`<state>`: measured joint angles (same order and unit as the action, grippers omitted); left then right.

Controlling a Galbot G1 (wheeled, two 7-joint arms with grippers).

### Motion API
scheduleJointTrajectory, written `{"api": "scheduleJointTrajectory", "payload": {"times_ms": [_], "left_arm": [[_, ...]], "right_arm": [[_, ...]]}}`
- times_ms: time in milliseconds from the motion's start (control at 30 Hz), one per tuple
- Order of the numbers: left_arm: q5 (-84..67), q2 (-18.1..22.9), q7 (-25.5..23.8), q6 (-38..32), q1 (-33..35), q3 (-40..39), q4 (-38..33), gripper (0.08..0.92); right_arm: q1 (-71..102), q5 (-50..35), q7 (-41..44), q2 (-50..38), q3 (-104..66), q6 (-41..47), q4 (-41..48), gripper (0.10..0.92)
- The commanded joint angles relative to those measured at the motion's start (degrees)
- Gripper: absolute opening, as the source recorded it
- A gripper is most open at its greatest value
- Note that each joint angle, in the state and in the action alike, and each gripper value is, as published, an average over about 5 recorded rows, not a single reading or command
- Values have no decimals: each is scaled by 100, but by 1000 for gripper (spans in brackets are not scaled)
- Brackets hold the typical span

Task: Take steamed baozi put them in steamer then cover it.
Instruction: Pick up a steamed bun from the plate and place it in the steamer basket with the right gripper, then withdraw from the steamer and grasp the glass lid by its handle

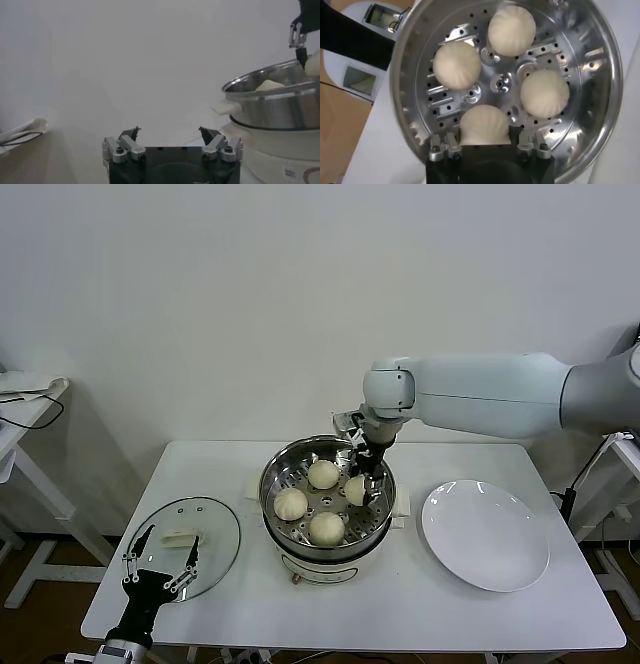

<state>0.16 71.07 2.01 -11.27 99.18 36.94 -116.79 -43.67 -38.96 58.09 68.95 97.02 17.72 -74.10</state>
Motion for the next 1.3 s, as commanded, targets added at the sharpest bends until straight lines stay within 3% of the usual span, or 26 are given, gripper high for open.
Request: {"api": "scheduleJointTrajectory", "payload": {"times_ms": [33,333,533,667,900,1033,1300], "left_arm": [[-4,3,4,-7,4,14,-1,823],[-5,6,4,-7,5,12,8,823],[-27,-2,5,-18,-4,50,49,823],[-42,-11,21,-14,-63,48,126,823],[19,7,45,16,-141,19,80,823],[163,-29,71,17,-229,27,75,823],[804,-53,171,2,-533,-32,221,823]], "right_arm": [[229,111,-132,115,23,49,131,638],[402,192,-243,192,-58,57,188,652],[371,304,-109,49,-179,50,71,769],[374,384,-137,-228,-409,51,-149,818],[145,674,-211,-1137,-1091,-199,-969,823],[189,732,-1427,-1989,-1578,-668,-1608,823],[1246,8,-5597,-3476,-2399,-1746,-2318,823]]}}
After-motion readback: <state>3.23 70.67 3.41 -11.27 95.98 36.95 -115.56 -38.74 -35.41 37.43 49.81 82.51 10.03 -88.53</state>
